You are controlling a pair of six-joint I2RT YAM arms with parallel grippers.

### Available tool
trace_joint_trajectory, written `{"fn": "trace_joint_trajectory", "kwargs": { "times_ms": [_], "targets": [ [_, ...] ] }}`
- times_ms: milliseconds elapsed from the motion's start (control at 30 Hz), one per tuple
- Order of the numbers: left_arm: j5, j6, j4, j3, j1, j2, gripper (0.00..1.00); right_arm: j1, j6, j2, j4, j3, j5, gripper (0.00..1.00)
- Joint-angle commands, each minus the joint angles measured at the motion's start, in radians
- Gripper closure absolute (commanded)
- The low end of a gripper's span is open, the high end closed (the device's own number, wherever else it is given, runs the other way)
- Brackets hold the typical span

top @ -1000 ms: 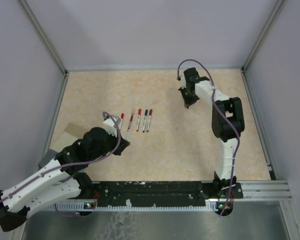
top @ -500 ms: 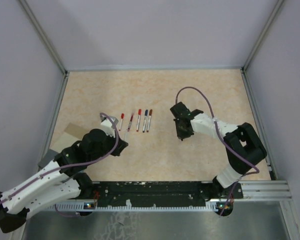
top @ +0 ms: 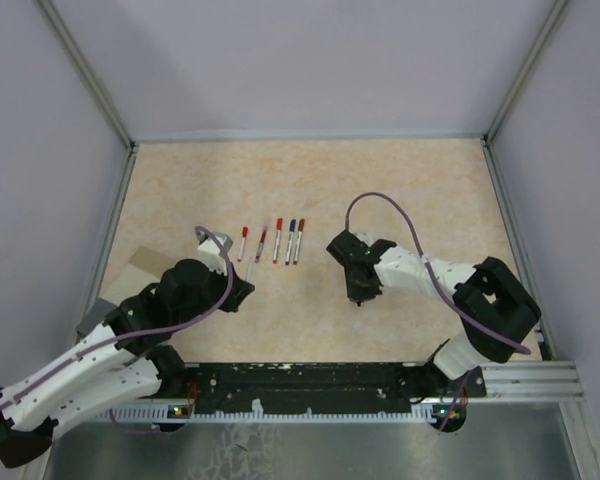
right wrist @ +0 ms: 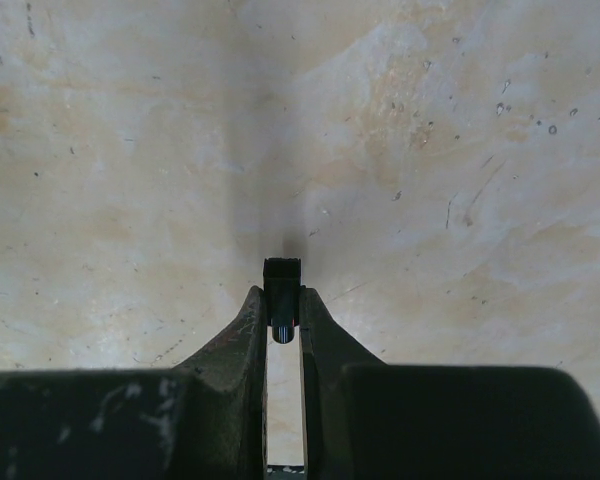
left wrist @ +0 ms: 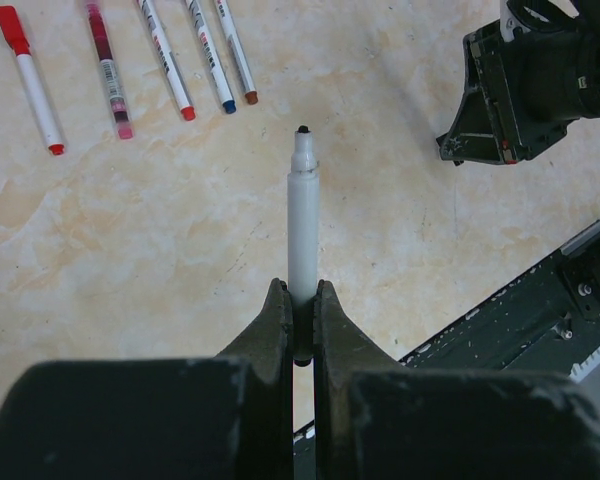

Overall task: Insert the pens into the pen caps
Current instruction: Place the pen cap at the center of the board, then insert the pen cap onto the pen.

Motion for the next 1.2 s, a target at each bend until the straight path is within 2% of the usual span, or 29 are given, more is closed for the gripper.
{"fn": "trace_joint_trajectory", "kwargs": {
  "times_ms": [0, 200, 567, 767, 867, 967, 1100, 1167],
  "targets": [
    [-0.007, 0.002, 0.0, 0.001, 0.005, -0.014, 1.0, 0.011, 0.028, 0.02, 0.002, -0.007, 0.017, 0.97],
    [-0.006, 0.003, -0.001, 0.0, 0.004, -0.014, 1.0, 0.012, 0.019, 0.043, 0.03, -0.015, 0.0, 0.84],
    [-0.007, 0.002, -0.003, 0.002, 0.004, -0.013, 1.0, 0.012, -0.033, 0.099, 0.026, 0.017, -0.015, 0.72],
    [-0.009, 0.002, -0.004, 0.002, 0.004, -0.013, 1.0, 0.012, -0.073, 0.118, 0.038, 0.021, -0.038, 0.69],
    [-0.008, 0.002, -0.003, 0.002, 0.005, -0.014, 1.0, 0.012, -0.082, 0.136, 0.036, 0.021, -0.044, 0.71],
    [-0.007, 0.0, -0.002, 0.001, 0.005, -0.015, 1.0, 0.012, -0.085, 0.142, 0.033, 0.018, -0.05, 0.77],
    [-0.005, -0.001, -0.001, -0.002, 0.005, -0.021, 1.0, 0.012, -0.084, 0.177, 0.025, 0.01, -0.047, 0.97],
    [-0.006, -0.004, -0.001, -0.002, 0.005, -0.022, 1.0, 0.012, -0.082, 0.17, 0.02, 0.008, -0.033, 1.0]
  ]
}}
